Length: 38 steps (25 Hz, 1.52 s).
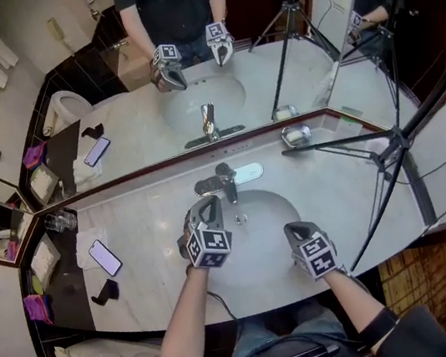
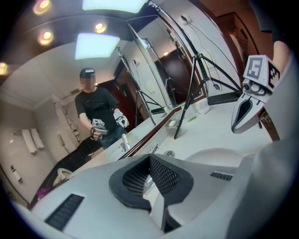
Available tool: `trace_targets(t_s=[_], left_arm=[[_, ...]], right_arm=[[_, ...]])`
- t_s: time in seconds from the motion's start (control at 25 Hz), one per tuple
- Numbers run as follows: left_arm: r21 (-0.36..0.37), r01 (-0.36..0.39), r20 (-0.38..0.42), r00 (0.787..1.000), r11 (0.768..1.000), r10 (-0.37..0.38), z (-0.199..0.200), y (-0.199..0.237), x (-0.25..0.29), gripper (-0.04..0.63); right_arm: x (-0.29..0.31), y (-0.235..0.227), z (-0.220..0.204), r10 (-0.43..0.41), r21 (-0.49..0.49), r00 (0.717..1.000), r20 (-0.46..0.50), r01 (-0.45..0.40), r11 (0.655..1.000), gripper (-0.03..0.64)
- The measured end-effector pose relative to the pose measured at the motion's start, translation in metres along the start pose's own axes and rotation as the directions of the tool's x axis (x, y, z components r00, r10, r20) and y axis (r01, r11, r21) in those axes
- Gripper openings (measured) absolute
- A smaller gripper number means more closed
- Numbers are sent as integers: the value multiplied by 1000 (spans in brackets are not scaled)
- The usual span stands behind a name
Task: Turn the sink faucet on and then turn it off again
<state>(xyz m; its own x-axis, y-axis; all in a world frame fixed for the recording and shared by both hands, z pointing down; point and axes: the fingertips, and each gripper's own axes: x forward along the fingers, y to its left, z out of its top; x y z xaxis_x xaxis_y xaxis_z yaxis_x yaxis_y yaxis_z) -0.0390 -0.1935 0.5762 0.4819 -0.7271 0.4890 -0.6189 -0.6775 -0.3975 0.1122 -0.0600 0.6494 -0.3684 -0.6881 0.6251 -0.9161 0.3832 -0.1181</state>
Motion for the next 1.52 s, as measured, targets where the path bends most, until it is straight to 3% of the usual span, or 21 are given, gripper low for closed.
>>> trace_targets(t_s=[0.2, 0.4, 0.6, 1.04, 1.24, 1.52], left_arm=[[-205, -7, 3, 1000, 979, 7, -15, 0, -46, 3], [-321, -17, -15, 1000, 947, 13, -33, -1, -89, 3], [-458, -15, -21, 1000, 889, 6, -57, -12, -124, 3], [-628, -80, -31, 996, 774, 78, -114, -18, -174, 2], [-631, -97, -46, 995, 770, 88, -121, -20, -178, 2], [-591, -95, -28, 995, 801, 98, -114, -18, -173, 3]], right_arm=[[-13, 3, 17, 0, -10, 1000, 26, 0, 1000, 17], [-16, 1, 29, -15, -39, 999, 43, 17, 999, 17], [-15, 4, 35, -12, -59, 998, 56, 15, 998, 17], [-23, 19, 37, -15, -56, 999, 42, 18, 998, 17], [-21, 19, 30, -13, -58, 999, 32, 15, 998, 17], [-19, 23, 33, -10, -56, 999, 36, 12, 998, 17]])
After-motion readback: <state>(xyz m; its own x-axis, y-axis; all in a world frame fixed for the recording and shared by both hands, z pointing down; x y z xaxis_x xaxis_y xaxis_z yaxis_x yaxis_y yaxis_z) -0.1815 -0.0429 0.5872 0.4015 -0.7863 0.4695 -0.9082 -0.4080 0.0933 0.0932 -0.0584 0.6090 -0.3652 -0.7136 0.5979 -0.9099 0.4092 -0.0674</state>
